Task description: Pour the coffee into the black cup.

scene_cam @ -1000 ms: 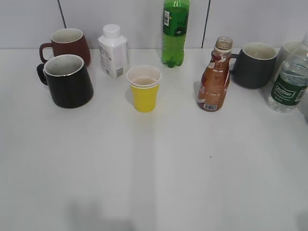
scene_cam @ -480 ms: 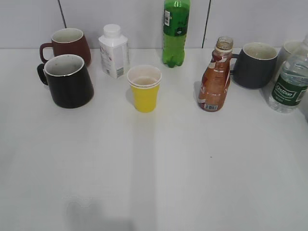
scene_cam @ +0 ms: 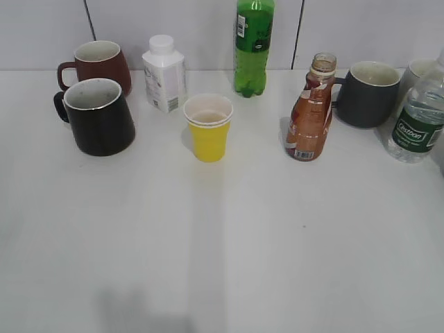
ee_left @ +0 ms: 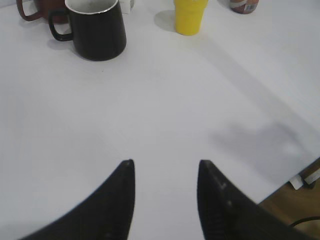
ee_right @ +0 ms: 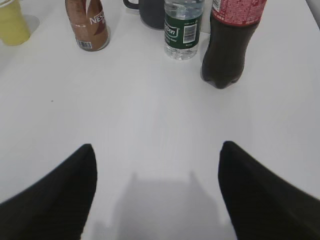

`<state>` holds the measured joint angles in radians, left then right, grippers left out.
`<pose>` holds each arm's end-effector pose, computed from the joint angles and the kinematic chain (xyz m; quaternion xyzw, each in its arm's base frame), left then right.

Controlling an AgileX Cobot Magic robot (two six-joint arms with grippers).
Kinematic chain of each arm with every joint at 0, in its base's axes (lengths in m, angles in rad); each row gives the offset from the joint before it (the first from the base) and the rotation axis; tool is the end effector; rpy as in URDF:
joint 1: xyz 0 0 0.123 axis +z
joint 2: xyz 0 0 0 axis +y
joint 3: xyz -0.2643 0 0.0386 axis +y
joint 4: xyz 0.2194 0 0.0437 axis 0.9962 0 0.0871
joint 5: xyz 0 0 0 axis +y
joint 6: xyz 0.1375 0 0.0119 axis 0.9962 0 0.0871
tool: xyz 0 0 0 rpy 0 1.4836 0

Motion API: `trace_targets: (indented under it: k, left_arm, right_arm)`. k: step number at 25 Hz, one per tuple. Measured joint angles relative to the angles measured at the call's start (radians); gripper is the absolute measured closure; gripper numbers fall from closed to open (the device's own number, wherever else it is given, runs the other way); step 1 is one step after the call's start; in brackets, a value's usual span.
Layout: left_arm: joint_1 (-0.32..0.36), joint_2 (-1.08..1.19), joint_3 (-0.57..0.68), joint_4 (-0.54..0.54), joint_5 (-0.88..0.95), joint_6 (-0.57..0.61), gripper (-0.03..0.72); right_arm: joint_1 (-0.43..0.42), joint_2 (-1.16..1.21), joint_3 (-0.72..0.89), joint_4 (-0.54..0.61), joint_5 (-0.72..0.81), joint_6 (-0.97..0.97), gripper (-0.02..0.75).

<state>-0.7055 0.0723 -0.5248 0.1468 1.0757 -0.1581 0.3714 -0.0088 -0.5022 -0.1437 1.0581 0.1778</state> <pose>0.0384 -0.0094 0.2464 0.2327 0.8349 -0.1399 0.4787 0.0326 -0.0058 0.2443 -0.0789 0.8438 0.0736 0.5257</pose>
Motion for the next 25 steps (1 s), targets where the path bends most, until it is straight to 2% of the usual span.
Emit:
trace_targets:
  k: [7, 10, 15, 20, 25]
  left_arm:
    - [0.002, 0.0, 0.0, 0.0, 0.0, 0.001, 0.373]
    - [0.04, 0.0, 0.0, 0.0, 0.0, 0.001, 0.373]
    - [0.174, 0.0, 0.0, 0.0, 0.0, 0.001, 0.373]
    - [0.327, 0.0, 0.0, 0.0, 0.0, 0.001, 0.373]
    - [0.44, -0.02, 0.0, 0.0, -0.001, 0.001, 0.381]
  right_arm:
    - [0.0, 0.0, 0.0, 0.0, 0.0, 0.0, 0.148]
    - [0.0, 0.0, 0.0, 0.0, 0.0, 0.0, 0.148]
    - [-0.034, 0.0, 0.0, 0.0, -0.001, 0.0, 0.148]
    - [-0.157, 0.0, 0.0, 0.0, -0.001, 0.0, 0.148]
    - [-0.253, 0.0, 0.0, 0.0, -0.002, 0.0, 0.148]
